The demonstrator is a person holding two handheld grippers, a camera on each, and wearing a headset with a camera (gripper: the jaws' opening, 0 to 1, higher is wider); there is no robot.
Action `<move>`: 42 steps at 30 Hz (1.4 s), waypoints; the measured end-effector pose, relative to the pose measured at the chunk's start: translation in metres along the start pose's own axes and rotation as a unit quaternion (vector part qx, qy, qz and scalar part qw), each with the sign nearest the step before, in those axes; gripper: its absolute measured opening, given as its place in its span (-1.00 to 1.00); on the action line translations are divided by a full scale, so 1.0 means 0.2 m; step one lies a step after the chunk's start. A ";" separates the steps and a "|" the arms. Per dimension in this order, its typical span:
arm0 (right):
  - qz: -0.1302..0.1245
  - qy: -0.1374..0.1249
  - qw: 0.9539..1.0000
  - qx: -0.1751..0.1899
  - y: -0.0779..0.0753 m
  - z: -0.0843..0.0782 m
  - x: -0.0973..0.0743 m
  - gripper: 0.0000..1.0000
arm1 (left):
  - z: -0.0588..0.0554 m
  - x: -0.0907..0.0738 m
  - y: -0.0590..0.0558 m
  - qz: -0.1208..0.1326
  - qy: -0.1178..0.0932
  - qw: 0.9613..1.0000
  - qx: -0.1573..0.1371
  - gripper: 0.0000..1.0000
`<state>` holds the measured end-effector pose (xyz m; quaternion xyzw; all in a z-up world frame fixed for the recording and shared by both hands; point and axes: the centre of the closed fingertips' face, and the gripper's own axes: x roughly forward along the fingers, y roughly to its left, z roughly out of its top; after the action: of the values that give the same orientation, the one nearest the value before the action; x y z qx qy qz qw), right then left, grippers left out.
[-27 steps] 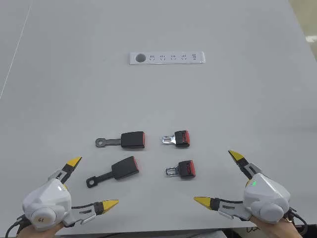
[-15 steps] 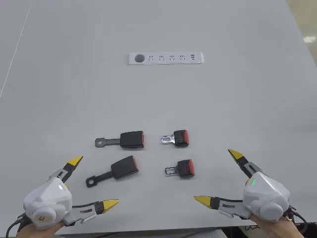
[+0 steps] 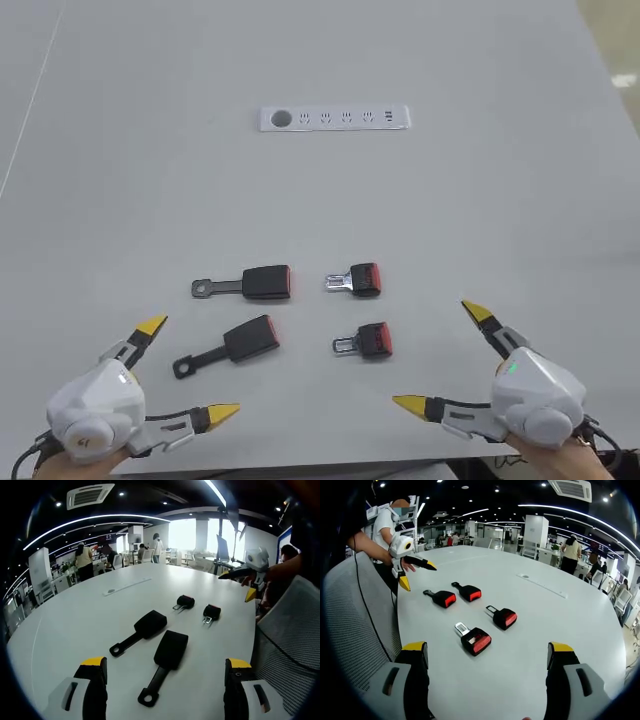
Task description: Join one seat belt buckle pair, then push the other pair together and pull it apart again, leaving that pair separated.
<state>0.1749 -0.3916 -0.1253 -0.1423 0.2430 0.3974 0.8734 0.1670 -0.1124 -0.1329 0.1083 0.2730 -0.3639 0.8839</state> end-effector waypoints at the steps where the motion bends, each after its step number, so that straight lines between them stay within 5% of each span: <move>1: 0.000 0.000 1.000 0.000 0.00 0.00 0.00 0.99 | 0.00 0.00 0.00 0.000 0.000 1.000 0.000 0.99; 42: -0.001 0.004 1.000 -0.008 -0.01 0.00 -0.01 0.99 | 0.00 0.00 0.00 0.000 -0.001 1.000 0.003 0.99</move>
<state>0.1749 -0.3936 -0.1236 -0.1505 0.2431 0.3981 0.8717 0.1670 -0.1121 -0.1326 0.1103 0.2714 -0.3646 0.8839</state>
